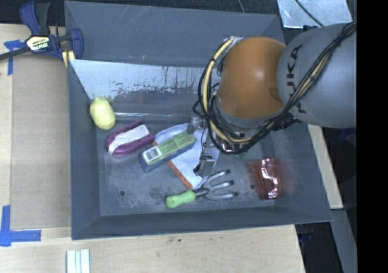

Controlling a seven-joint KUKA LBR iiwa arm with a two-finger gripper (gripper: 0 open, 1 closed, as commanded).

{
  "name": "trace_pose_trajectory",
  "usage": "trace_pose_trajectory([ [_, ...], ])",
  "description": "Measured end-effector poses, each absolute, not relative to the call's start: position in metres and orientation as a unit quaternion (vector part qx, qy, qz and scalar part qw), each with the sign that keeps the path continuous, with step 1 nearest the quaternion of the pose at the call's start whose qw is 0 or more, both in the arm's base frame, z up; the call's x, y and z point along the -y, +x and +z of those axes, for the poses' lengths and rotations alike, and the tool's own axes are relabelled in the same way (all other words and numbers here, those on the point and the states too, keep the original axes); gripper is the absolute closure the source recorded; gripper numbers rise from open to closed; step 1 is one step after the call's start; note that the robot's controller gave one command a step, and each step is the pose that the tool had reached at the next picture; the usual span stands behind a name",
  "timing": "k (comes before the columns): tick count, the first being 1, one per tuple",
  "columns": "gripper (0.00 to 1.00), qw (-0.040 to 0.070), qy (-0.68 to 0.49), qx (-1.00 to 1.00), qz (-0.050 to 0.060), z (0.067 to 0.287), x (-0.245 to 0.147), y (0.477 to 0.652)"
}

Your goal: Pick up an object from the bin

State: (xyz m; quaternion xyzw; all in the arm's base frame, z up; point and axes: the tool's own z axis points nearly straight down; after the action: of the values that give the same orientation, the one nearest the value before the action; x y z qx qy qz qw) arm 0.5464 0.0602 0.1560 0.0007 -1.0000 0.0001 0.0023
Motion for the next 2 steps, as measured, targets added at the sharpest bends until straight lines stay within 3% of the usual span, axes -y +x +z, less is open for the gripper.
trace_pose_trajectory([
  [1,0.00,-0.002,0.000,1.000,0.000,0.160,-0.060,0.548],
  [2,0.00,0.000,0.082,0.997,0.001,0.068,0.006,0.505],
])
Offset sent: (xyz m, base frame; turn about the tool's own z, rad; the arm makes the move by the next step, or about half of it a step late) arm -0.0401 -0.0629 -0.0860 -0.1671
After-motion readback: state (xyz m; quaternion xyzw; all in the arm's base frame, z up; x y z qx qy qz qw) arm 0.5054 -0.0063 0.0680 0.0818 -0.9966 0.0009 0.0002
